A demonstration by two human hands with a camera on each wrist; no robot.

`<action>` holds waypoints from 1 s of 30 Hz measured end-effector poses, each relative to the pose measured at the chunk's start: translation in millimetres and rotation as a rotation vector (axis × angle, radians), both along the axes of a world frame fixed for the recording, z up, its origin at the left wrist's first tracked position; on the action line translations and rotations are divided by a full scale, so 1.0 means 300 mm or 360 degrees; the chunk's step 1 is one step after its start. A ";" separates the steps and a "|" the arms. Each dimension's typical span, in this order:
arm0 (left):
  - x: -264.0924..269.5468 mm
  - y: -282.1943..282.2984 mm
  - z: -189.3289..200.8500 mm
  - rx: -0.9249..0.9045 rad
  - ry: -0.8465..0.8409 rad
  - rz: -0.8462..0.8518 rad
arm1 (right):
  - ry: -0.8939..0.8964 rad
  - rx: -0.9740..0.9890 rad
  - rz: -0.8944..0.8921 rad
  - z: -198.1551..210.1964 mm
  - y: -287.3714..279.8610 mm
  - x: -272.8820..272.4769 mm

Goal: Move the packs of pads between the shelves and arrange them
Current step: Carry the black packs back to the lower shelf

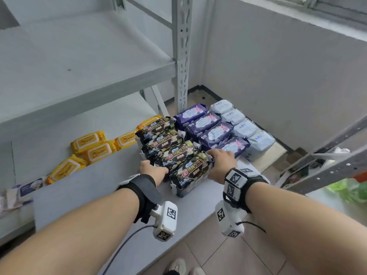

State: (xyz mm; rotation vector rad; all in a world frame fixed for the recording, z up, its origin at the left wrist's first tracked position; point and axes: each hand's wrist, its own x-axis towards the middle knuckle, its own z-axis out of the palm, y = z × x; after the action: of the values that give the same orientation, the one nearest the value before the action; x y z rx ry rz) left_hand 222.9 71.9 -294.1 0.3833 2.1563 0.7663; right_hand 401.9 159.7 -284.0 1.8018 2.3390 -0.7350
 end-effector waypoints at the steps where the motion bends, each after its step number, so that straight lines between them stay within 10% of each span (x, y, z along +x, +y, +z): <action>1: 0.011 0.008 -0.003 0.0043 0.0017 0.0036 | -0.0035 0.0045 0.0113 -0.013 0.014 -0.009; 20: 0.033 0.003 -0.134 0.0016 0.0394 -0.0213 | -0.0391 0.0308 0.1039 -0.072 -0.008 -0.050; 30: -0.147 -0.225 0.005 0.0230 -0.0046 0.0181 | 0.0216 -0.0675 0.0603 0.125 -0.014 -0.194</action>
State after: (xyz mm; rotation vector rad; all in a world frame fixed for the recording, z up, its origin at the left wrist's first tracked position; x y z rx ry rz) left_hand 178.9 4.4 -292.5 0.3238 2.1161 0.9899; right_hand 343.6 155.5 -246.6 1.1298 2.2755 -1.2024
